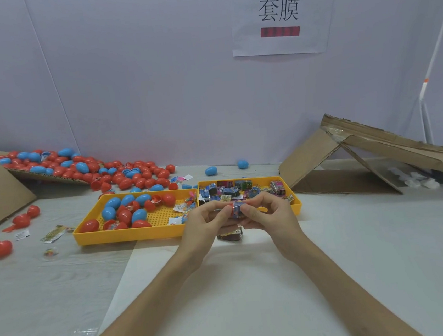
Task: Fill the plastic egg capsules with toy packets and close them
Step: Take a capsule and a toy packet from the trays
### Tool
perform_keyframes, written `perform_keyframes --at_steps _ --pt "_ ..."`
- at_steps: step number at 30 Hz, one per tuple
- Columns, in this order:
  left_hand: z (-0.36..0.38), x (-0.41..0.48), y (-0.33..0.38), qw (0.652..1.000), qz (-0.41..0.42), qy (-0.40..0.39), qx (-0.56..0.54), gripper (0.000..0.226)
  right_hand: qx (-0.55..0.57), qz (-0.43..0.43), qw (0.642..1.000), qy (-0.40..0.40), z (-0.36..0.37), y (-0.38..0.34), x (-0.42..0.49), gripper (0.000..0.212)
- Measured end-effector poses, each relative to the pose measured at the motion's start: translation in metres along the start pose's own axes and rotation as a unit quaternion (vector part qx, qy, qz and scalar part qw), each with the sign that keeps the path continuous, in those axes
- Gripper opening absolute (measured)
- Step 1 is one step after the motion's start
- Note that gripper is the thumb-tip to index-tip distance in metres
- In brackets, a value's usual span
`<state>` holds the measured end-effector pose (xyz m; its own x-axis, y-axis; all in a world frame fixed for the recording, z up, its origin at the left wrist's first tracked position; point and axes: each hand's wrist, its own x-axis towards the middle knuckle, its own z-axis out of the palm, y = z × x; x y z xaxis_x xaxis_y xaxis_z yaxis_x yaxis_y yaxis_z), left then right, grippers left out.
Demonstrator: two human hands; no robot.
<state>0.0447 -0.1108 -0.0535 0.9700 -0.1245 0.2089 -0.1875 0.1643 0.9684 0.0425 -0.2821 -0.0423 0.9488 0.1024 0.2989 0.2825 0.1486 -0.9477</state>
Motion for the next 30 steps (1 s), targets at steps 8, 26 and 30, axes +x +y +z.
perform_keyframes --at_steps 8,26,30 --pt "0.000 0.001 0.002 0.999 0.031 0.017 0.035 0.016 -0.004 0.064 0.998 -0.011 -0.002 0.002 0.003 0.012" --pt "-0.018 0.006 -0.011 0.862 0.164 -0.123 0.464 0.019 0.288 0.261 0.917 0.095 -0.015 -0.010 0.023 0.015" --pt "-0.018 0.008 -0.012 0.857 0.154 -0.125 0.475 0.024 0.296 0.212 0.924 0.119 -0.034 -0.051 0.063 0.012"
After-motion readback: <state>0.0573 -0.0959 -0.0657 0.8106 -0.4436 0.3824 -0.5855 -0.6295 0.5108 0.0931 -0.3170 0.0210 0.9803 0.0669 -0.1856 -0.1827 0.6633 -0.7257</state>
